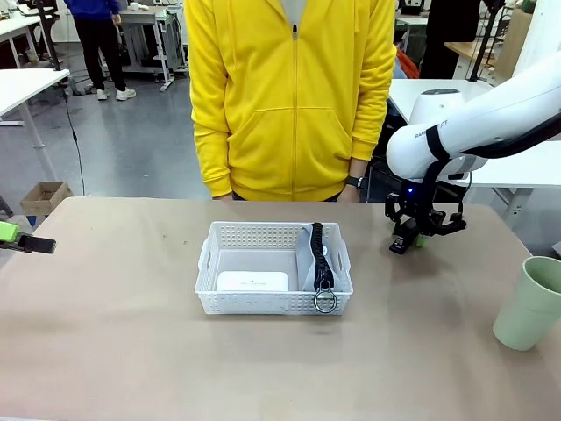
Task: Efficiently arrange items inside the basket to fit them all.
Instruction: Pick up the Stapler and place it inside the Organizing basket.
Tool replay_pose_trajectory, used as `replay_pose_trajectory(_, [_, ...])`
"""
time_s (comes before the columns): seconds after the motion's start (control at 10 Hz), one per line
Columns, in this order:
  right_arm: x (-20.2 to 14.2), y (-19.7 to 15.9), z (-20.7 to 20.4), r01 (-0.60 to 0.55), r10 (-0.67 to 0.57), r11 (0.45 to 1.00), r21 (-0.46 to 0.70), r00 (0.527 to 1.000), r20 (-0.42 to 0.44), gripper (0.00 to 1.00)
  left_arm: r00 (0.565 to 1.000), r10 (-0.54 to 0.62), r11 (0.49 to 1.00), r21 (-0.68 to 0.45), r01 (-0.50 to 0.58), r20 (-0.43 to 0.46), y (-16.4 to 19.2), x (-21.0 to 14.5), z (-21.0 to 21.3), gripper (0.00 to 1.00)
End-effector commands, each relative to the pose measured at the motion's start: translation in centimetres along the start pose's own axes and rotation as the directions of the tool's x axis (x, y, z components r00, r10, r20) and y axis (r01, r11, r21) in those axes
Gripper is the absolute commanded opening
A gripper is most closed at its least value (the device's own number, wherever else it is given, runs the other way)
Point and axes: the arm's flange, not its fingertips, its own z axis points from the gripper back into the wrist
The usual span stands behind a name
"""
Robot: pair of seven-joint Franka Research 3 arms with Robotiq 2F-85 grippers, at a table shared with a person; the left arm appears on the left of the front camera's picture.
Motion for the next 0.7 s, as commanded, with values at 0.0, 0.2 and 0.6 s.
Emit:
replay_pose_trajectory(0.0, [0.34, 0.36, 0.00, -0.029, 0.030, 0.999, -0.014, 0.999, 0.021, 0.00, 1.000, -0.010, 1.000, -0.011, 0.010, -0.006, -0.39, -0.04, 0.18, 1.00])
replay_pose_trajectory(0.2, [0.37, 0.38, 0.04, -0.041, 0.042, 0.999, -0.017, 0.999, 0.015, 0.07, 1.000, -0.010, 1.000, -0.011, 0.010, -0.006, -0.39, -0.04, 0.18, 1.00])
replay_pose_trajectory(0.6, [0.40, 0.31, -0.01, -0.054, 0.054, 0.998, -0.011, 0.999, -0.003, 0.00, 1.000, -0.010, 1.000, -0.011, 0.010, -0.006, -0.39, -0.04, 0.18, 1.00])
